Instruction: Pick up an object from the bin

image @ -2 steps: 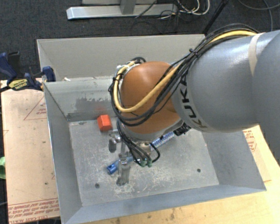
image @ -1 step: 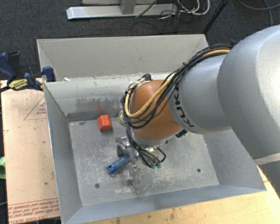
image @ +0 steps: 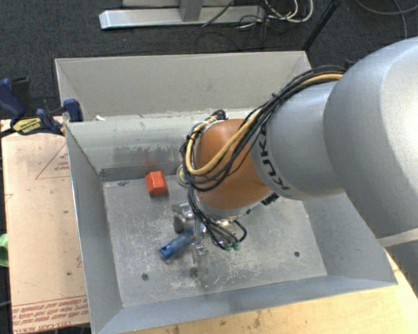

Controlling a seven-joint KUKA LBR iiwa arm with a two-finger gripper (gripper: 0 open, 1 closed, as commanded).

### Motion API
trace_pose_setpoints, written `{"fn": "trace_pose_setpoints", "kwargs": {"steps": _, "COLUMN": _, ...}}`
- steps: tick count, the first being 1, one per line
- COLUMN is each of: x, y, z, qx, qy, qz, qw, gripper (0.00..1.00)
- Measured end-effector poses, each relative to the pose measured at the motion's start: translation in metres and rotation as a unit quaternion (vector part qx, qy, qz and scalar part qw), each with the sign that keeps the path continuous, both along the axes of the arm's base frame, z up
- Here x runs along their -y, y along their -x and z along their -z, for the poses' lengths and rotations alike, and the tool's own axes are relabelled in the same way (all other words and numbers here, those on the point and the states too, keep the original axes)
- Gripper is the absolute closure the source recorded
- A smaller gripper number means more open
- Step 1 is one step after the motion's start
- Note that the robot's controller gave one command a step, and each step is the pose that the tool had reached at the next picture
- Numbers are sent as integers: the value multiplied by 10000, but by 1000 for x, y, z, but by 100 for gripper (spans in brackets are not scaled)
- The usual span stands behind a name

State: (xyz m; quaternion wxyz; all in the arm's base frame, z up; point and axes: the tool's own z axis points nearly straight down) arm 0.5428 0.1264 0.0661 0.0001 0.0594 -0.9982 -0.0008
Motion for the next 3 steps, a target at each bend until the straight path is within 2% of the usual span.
{"fn": "trace_pose_setpoints", "kwargs": {"steps": 3, "x": -2, "y": -1, "z": 0, "qx": 5, "qy": -2, "qz": 26, "qw": 10000, "gripper": 0}}
